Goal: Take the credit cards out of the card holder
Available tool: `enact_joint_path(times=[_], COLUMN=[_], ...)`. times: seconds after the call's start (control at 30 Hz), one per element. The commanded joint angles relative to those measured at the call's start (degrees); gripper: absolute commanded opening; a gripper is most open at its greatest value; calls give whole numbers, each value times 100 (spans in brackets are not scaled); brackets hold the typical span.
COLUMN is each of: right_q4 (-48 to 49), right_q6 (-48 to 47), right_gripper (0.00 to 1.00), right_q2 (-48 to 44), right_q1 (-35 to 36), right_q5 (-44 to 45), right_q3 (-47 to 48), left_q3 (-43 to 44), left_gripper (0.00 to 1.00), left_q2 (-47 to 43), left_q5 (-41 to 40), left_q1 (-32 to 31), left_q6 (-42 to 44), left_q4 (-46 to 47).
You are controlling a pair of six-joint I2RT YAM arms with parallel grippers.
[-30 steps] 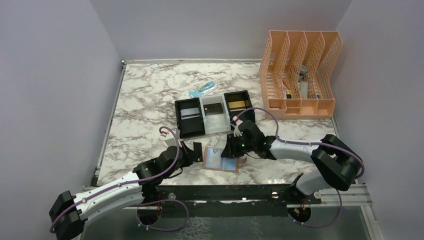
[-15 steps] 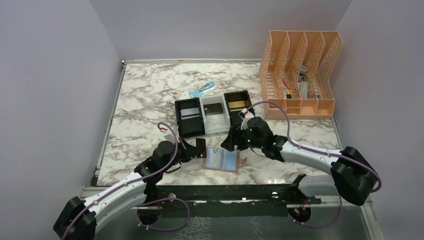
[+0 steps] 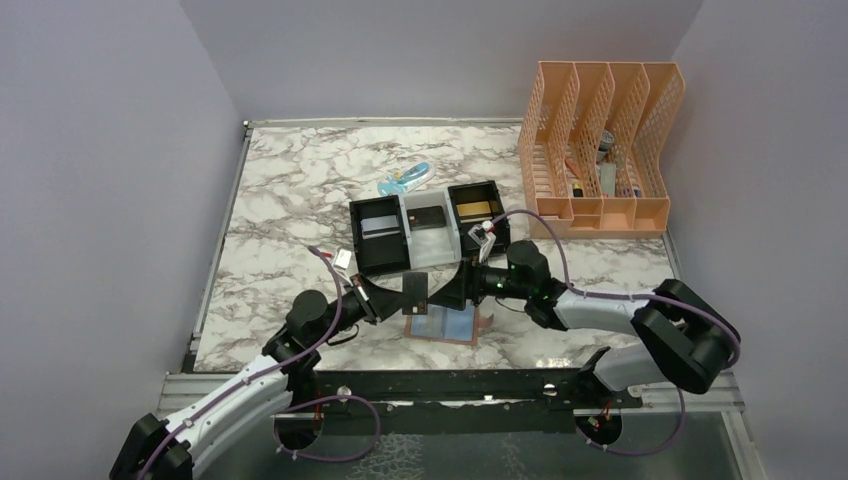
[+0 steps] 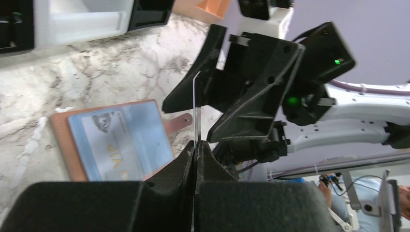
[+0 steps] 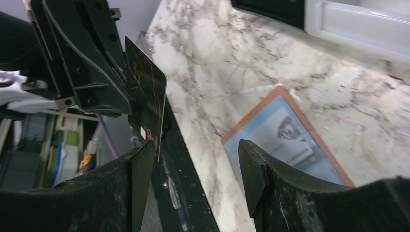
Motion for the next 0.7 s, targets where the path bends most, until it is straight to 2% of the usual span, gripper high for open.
enact_joint_path(times=[0.0, 0.13, 0.33, 0.67], right_q4=[1973, 2684, 2788, 3434], right_q6=[777, 989, 1107, 1581], right_gripper=[64, 62, 58, 36], right_q2=[417, 681, 890, 1335], right_q1=[0, 0, 0, 0], right_q5=[-984, -1355, -1563, -1730], right_q3=[-120, -101, 21, 150], left_q3=[-139, -185, -221, -191], left_gripper=[0, 0, 0, 0], left_q2=[-207, -395, -474, -240], left_q5=[352, 351, 333, 637], left_q1=[25, 20, 25, 25], left_q6=[-219, -296, -383, -446], left_q4=[346, 366, 366, 607])
